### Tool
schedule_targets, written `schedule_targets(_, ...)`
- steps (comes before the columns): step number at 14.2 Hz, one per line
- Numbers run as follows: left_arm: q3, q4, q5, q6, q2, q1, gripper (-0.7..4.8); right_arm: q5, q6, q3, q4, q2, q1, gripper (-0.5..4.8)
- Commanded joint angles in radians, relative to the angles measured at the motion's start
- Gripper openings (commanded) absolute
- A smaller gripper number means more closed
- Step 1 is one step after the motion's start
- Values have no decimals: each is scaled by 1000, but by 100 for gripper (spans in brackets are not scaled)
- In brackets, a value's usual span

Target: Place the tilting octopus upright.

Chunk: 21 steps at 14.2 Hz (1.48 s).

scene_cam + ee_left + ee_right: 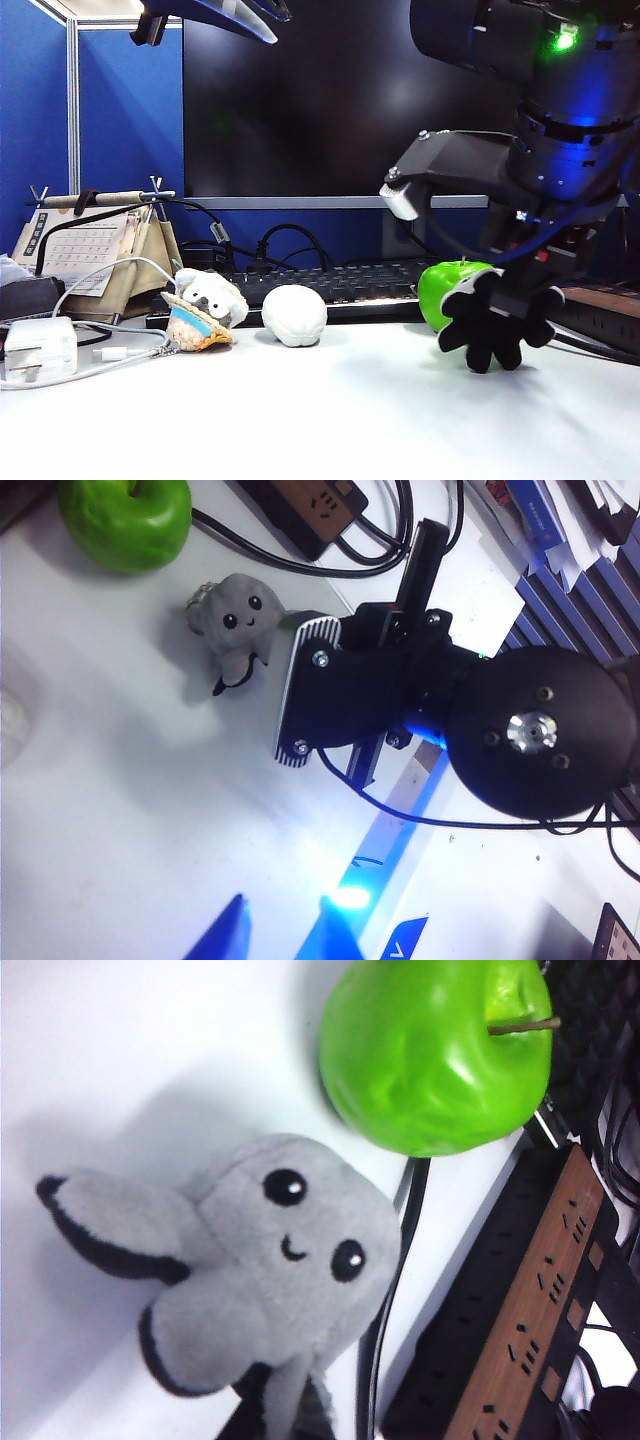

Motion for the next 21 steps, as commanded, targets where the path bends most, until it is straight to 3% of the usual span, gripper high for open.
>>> schedule_targets(1, 2, -1, 4, 0, -2, -1, 100, -13, 75, 3, -5, -4, 2, -2)
schedule_targets(9, 2, 3, 3, 0, -2, -1, 100, -56, 136, 3, -92, -4, 31, -3)
schedule_targets(16, 2, 2, 4, 0, -2, -1, 100, -70, 272, 3, -175, -4, 77, 5)
schedule_targets(17, 2, 2, 4, 0, -2, -1, 100, -70, 283, 3, -179, -4, 77, 100)
schedule_targets(19, 2, 2, 4, 0, -2, -1, 100, -70, 287, 3, -175, -4, 77, 219)
schedule_targets(21, 2, 3, 4, 0, -2, -1, 100, -71, 287, 3, -174, -4, 77, 236)
